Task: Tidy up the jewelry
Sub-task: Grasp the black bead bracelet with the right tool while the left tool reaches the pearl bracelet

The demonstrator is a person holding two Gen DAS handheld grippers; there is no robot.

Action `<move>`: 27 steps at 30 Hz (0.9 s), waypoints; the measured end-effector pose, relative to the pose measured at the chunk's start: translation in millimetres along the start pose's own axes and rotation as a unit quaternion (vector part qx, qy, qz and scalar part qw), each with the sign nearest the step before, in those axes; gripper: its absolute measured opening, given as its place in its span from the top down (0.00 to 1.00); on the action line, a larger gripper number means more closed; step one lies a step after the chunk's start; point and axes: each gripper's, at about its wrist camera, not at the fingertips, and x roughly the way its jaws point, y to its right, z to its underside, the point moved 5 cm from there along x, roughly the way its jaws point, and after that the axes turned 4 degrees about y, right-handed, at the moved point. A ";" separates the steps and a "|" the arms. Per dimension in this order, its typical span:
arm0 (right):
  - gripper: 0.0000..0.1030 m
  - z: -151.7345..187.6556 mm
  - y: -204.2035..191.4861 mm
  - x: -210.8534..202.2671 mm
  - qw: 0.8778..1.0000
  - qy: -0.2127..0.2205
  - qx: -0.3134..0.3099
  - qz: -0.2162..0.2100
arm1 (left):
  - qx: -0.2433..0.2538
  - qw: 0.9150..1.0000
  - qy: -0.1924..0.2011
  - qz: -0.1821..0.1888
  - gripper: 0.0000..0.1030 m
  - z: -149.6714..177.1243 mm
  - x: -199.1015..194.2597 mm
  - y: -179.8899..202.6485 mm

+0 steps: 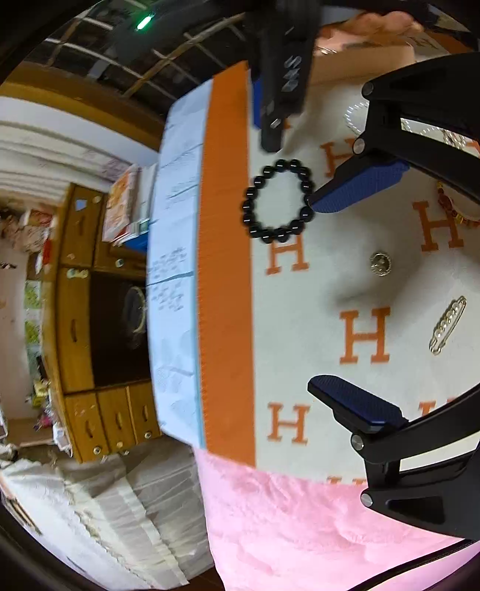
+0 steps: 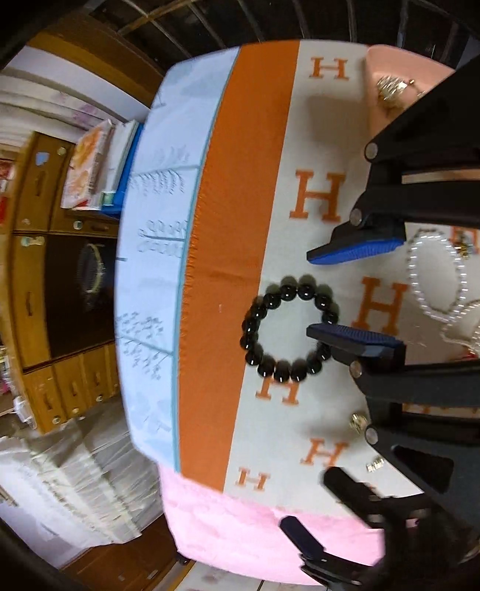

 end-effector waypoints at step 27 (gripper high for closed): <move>0.86 33.6 68.2 19.3 0.998 -0.033 0.048 0.012 | 0.150 0.984 -0.059 0.080 0.33 38.4 31.0 121.9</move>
